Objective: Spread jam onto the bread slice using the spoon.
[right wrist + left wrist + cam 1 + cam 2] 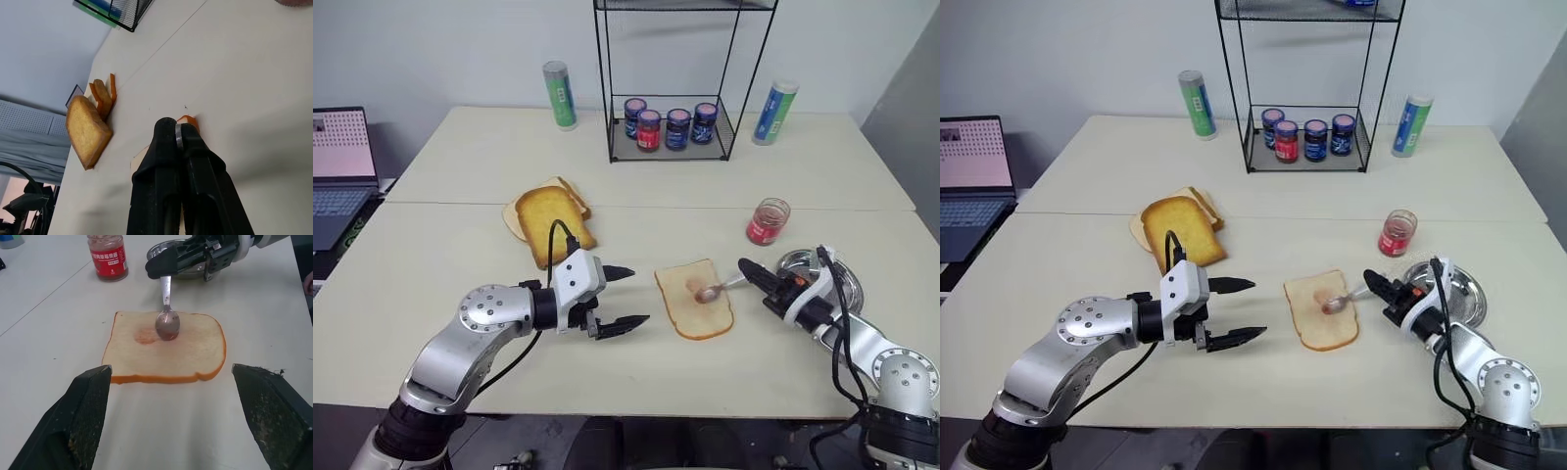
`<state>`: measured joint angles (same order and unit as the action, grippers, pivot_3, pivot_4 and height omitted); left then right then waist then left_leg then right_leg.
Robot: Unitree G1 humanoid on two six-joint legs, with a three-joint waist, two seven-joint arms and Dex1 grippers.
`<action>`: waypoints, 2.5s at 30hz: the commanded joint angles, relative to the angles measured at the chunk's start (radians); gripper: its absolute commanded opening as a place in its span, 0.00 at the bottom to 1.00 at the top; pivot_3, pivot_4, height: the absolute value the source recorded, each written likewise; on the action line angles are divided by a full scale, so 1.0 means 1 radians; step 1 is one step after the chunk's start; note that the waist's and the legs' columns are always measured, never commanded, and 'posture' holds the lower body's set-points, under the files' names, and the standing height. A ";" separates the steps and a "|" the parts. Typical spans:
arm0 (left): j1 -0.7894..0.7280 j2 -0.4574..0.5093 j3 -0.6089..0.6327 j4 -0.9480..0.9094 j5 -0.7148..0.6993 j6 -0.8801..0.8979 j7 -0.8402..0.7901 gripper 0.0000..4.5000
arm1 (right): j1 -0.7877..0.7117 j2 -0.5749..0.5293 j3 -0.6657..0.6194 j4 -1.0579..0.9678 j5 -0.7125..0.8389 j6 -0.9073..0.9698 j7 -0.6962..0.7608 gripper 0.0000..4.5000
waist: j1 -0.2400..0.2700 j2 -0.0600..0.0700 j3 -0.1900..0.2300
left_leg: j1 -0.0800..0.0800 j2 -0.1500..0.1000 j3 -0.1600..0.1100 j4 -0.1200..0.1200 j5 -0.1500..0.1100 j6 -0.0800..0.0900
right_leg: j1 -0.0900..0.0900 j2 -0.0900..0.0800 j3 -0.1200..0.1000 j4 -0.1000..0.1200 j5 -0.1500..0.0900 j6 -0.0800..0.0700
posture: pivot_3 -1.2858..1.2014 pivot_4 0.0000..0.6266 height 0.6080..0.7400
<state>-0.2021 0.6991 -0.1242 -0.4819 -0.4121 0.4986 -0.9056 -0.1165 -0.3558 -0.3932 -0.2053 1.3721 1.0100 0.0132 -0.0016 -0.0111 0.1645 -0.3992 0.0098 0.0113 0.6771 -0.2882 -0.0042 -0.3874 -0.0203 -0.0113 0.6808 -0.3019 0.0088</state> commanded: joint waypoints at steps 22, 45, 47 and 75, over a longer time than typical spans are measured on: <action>-0.003 -0.006 0.007 -0.047 0.000 0.000 0.013 0.91 | -0.125 0.058 0.101 0.133 -0.090 -0.097 0.033 0.00 | -0.004 0.000 0.000 | 0.000 0.000 0.000 0.000 0.000 0.000 | 0.000 0.000 0.000 0.001 0.000 0.000 | 0.52 0.24 1.00; -0.109 -0.005 -0.020 0.005 -0.002 -0.005 -0.031 0.91 | -0.026 -0.100 -0.054 -0.106 0.288 -0.071 -0.110 0.00 | 0.000 0.000 0.000 | 0.000 0.000 0.000 0.000 0.000 0.000 | 0.000 0.000 0.000 0.001 0.000 0.000 | 0.52 0.24 1.00; -0.169 -0.014 -0.049 0.026 -0.001 -0.004 -0.063 0.91 | 0.000 -0.123 -0.087 -0.157 0.314 -0.105 -0.147 0.00 | 0.002 0.000 0.000 | 0.000 0.000 0.000 0.000 0.000 0.000 | 0.000 0.000 0.000 0.000 0.000 0.000 | 0.52 0.24 1.00; -0.448 -0.315 -0.247 0.364 0.203 -0.173 -0.088 0.91 | -0.069 -0.332 -0.221 0.586 -0.228 -0.321 0.281 0.00 | -0.001 0.001 -0.001 | 0.001 0.000 0.002 0.001 0.000 0.000 | 0.001 0.002 0.002 0.000 0.000 0.000 | 0.52 0.24 1.00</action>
<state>-0.6606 0.3799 -0.3871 -0.0613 -0.2114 0.3222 -1.0009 -0.1754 -0.6721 -0.6042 0.3105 1.1933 0.6885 0.2573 -0.0025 -0.0104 0.1639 -0.3982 0.0099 0.0137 0.6779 -0.2881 -0.0040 -0.3863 -0.0187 -0.0090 0.6809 -0.3019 0.0092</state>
